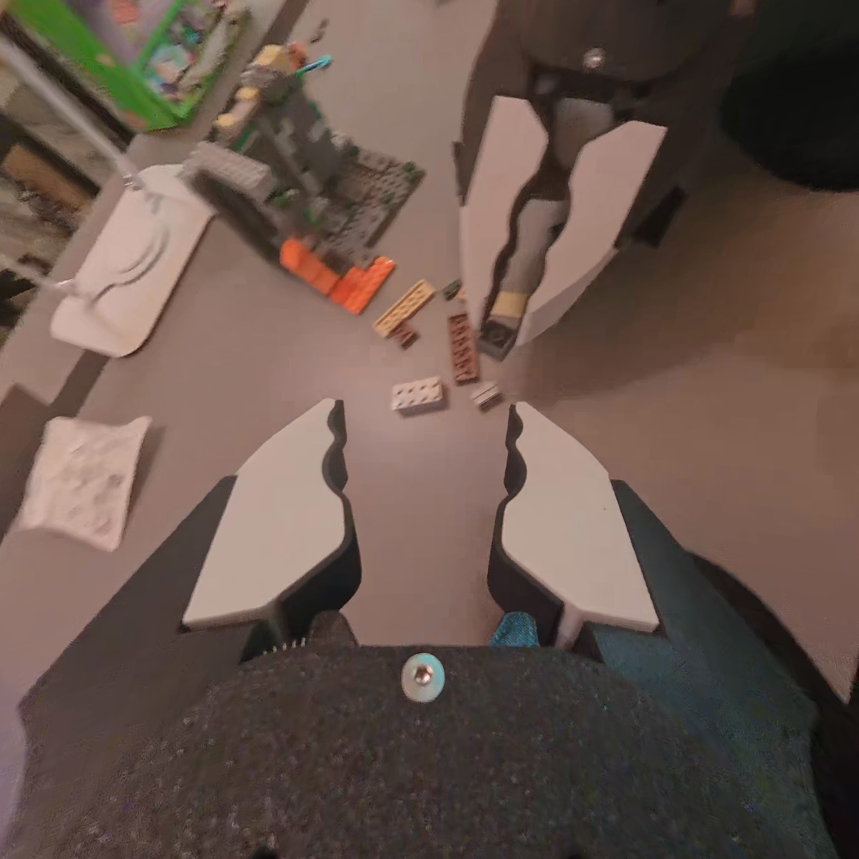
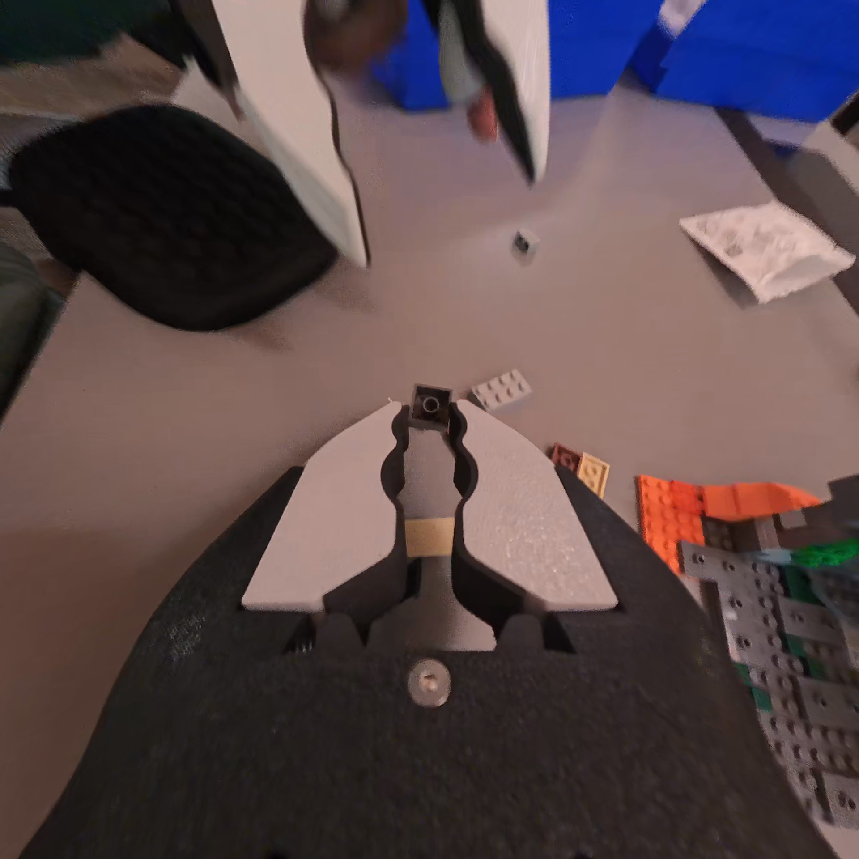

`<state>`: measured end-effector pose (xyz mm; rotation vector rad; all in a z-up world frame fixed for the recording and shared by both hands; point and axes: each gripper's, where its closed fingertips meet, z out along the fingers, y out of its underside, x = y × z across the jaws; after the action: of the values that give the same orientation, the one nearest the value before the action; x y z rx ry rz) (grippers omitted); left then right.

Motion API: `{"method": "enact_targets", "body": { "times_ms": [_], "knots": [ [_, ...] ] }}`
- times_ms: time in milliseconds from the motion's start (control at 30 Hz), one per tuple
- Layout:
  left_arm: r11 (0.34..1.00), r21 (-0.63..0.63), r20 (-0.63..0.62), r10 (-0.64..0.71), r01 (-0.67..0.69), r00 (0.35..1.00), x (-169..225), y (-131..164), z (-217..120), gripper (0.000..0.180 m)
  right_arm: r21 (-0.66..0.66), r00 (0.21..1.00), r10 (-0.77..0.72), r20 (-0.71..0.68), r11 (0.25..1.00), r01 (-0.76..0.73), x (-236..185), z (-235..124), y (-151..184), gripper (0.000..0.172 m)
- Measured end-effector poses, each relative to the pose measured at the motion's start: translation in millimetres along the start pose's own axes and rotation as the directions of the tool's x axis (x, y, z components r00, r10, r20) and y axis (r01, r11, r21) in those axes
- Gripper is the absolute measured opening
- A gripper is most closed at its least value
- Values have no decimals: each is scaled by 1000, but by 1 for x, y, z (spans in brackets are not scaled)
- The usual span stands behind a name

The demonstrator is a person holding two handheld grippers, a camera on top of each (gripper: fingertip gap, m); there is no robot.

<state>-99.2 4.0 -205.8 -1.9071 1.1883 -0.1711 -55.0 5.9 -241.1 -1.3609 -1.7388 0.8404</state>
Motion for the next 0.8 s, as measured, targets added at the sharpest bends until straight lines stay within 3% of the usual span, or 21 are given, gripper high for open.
{"method": "enact_targets", "body": {
  "times_ms": [133, 300, 400, 667, 800],
  "knots": [
    [998, 49, -148, -38, 46, 988, 28, -15, 19, 56, 111, 997, -71, 11, 991, 70, -9, -7, -20, 16],
    [988, 85, -261, -100, 126, 960, 38, -25, 21, 38, 138, 988, -152, 9, 979, 149, -17, -9, -24, 16],
    [995, 69, -271, -46, 66, 962, 43, -21, 22, 38, 170, 986, -163, 20, 973, 157, -20, -12, -30, 16],
    [995, 97, -262, 5, 21, 965, 49, -21, 17, 16, 191, 987, -151, 52, 972, 138, -24, -15, -33, 16],
    [999, 49, -158, 3, 5, 987, 27, -8, 6, 16, 146, 992, -121, 37, 983, 115, -16, -16, -26, 20]
  ]
}}
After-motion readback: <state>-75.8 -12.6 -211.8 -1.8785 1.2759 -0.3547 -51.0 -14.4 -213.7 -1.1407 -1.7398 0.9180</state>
